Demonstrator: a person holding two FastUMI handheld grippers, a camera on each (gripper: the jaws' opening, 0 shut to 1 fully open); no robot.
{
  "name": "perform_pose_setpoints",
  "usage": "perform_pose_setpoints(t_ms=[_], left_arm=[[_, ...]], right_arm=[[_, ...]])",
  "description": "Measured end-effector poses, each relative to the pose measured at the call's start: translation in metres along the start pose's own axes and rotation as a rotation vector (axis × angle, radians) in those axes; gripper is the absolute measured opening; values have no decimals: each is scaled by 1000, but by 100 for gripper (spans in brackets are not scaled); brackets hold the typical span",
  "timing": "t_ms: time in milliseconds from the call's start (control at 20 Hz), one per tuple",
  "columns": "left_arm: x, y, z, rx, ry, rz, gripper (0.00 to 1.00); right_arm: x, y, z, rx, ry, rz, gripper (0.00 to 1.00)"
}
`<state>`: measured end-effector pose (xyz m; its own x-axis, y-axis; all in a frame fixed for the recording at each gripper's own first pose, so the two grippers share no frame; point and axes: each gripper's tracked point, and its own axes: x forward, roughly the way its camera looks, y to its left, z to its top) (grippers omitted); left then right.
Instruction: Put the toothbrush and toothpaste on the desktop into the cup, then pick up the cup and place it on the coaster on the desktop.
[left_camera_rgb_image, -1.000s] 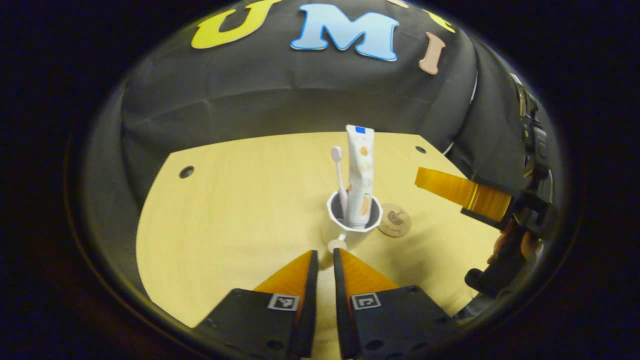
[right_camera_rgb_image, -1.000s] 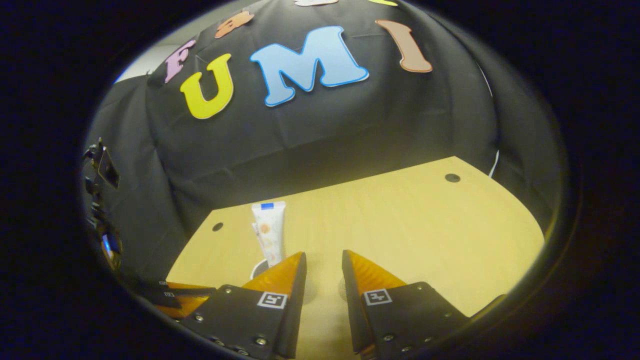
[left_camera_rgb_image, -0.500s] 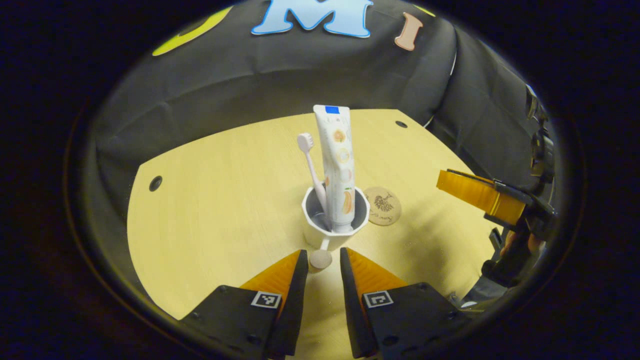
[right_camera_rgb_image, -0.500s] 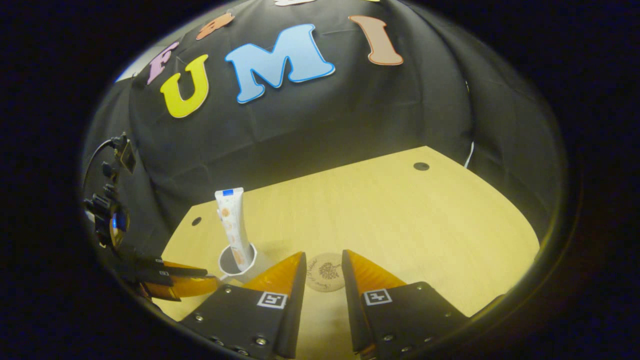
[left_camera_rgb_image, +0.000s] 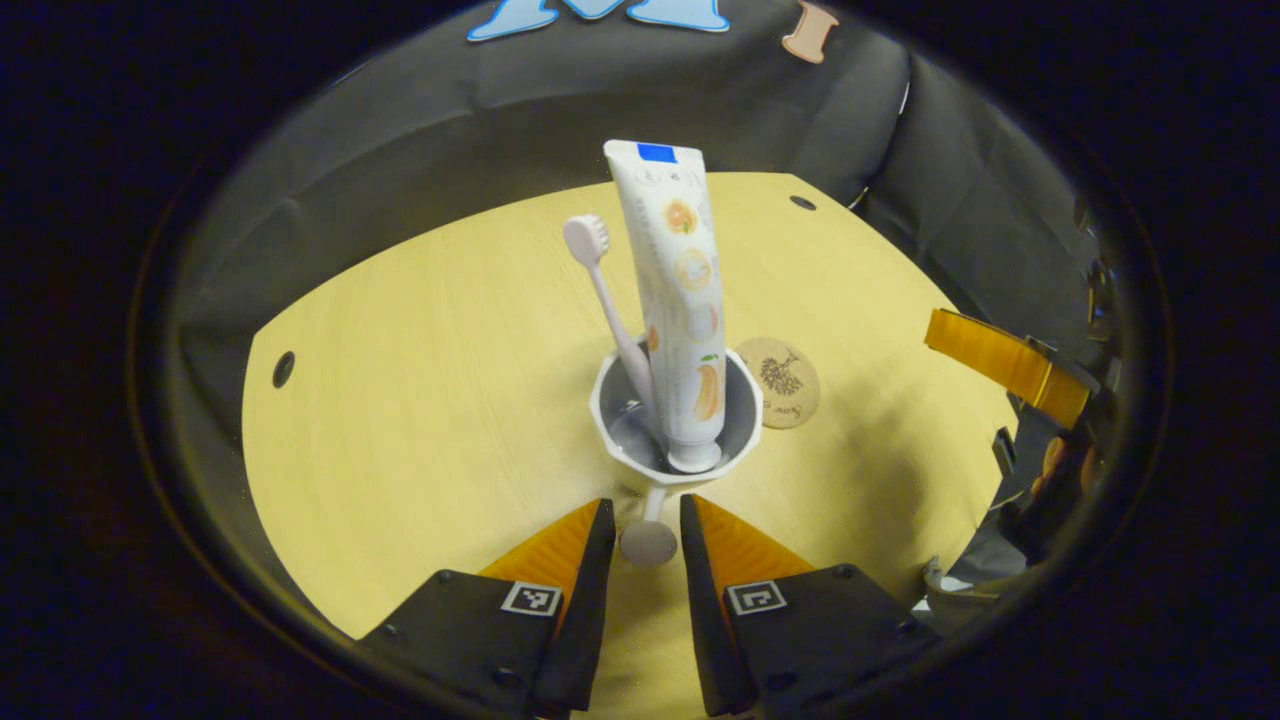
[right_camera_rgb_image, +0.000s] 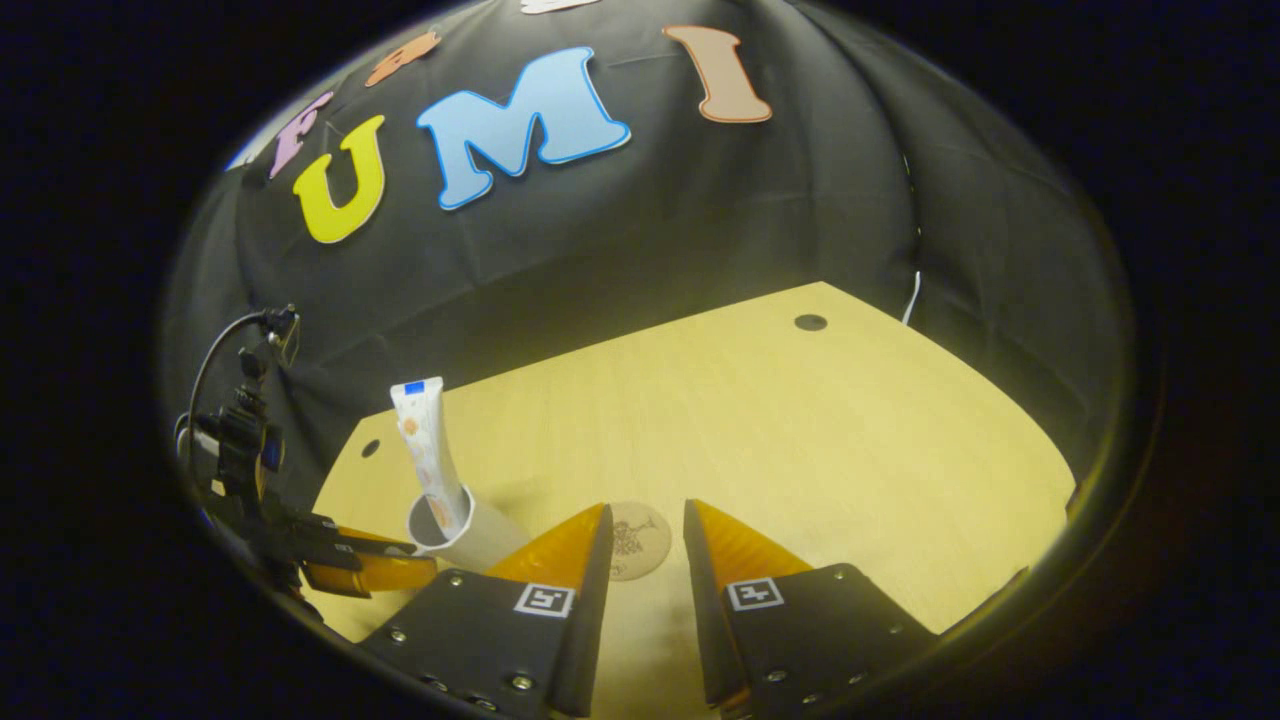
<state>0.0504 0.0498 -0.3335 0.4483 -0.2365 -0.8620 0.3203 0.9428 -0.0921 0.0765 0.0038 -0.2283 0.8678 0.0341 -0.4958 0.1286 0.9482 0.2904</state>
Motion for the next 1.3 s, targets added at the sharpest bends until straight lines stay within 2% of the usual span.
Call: perform_pose_setpoints(t_ms=[100, 150, 200, 300, 450, 600, 650, 800, 850, 950, 1000, 1100, 1250, 1300], left_arm=[[1, -2, -1, -21, 1, -4, 49], [5, -3, -4, -33, 11, -8, 46], [7, -3, -7, -43, 25, -11, 49], [13, 0, -11, -57, 44, -7, 47], [19, 0, -16, -58, 83, -11, 49], [25, 1, -17, -51, 103, 1, 46], [28, -2, -22, -56, 104, 3, 50], [25, -4, -18, -33, 105, -1, 46], [24, -5, -18, -35, 112, -7, 37], [24, -2, -19, -29, 102, 6, 25], [25, -2, -19, -15, 94, 18, 30], [20, 0, -20, 13, 65, 45, 20], [12, 0, -17, 46, 17, 61, 19], [8, 0, -13, 50, 1, 65, 24]], right_arm=[[3, -3, -4, 10, 14, -6, 41], [5, -4, -5, 17, 20, -7, 41], [6, -4, -6, 23, 25, -8, 41], [8, -5, -5, 28, 27, -9, 41], [11, -6, -8, 26, 41, -11, 41], [13, -7, -11, 29, 53, -11, 41], [14, -7, -11, 30, 57, -12, 41], [15, -9, -14, 38, 66, -15, 41], [16, -10, -14, 43, 70, -16, 41], [15, -10, -16, 47, 74, -18, 41], [15, -11, -17, 47, 76, -19, 41], [14, -12, -19, 49, 79, -19, 41], [13, -13, -21, 63, 86, -22, 41], [12, -16, -23, 66, 87, -24, 41]])
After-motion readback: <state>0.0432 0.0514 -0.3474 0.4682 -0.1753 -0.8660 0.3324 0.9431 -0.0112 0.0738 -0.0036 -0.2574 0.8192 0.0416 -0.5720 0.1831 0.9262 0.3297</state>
